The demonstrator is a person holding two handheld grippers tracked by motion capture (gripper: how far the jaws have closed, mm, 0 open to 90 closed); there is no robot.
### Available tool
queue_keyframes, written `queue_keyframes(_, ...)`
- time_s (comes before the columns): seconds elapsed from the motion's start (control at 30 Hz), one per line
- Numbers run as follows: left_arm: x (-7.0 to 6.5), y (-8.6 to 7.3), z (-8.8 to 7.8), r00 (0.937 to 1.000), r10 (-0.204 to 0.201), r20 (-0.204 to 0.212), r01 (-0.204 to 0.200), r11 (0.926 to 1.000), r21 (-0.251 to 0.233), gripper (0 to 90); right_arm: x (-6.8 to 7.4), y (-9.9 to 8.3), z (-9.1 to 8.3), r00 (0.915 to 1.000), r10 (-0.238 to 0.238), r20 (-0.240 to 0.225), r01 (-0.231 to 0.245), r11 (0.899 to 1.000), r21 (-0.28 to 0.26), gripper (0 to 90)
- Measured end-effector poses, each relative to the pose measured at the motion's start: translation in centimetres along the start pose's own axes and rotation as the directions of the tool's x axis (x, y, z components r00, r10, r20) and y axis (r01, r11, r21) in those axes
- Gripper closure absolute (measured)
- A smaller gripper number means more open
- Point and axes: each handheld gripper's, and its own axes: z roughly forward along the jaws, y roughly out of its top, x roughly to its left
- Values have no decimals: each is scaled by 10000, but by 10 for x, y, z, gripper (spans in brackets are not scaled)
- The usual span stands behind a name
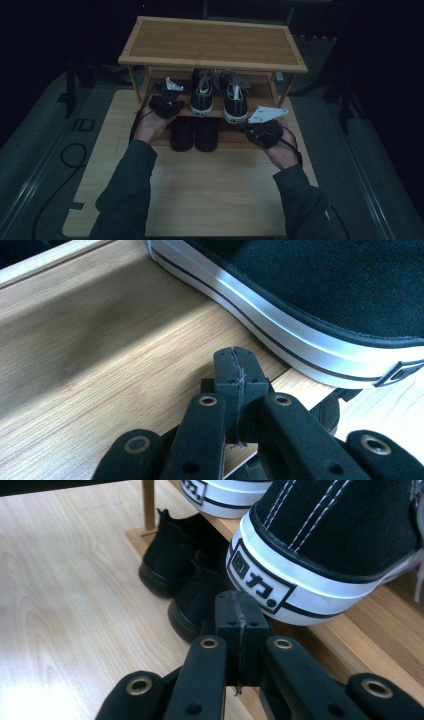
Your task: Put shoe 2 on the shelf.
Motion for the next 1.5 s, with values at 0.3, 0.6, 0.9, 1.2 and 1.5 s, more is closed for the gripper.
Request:
queue_keyframes(0.3,0,0,0,10000,-5,32,5,10000,-34,900,-4,-2,8,9993,303,225,-303,9995,-9,900)
queue_keyframes(0.6,0,-1,0,10000,-16,29,16,10000,-45,900,-5,7,16,9990,290,329,-291,9996,17,900)
queue_keyframes(0.9,0,-1,0,10000,-25,28,25,10000,-54,900,5,8,30,9990,-17,439,-5,9988,494,900)
queue_keyframes(1.2,0,-1,0,10000,-38,10,38,10000,-86,900,4,20,32,9983,8,577,-24,9996,267,900)
queue_keyframes(1.5,1,-1,0,10000,-55,42,56,10000,-79,900,7,20,46,9995,-112,306,95,9985,536,900)
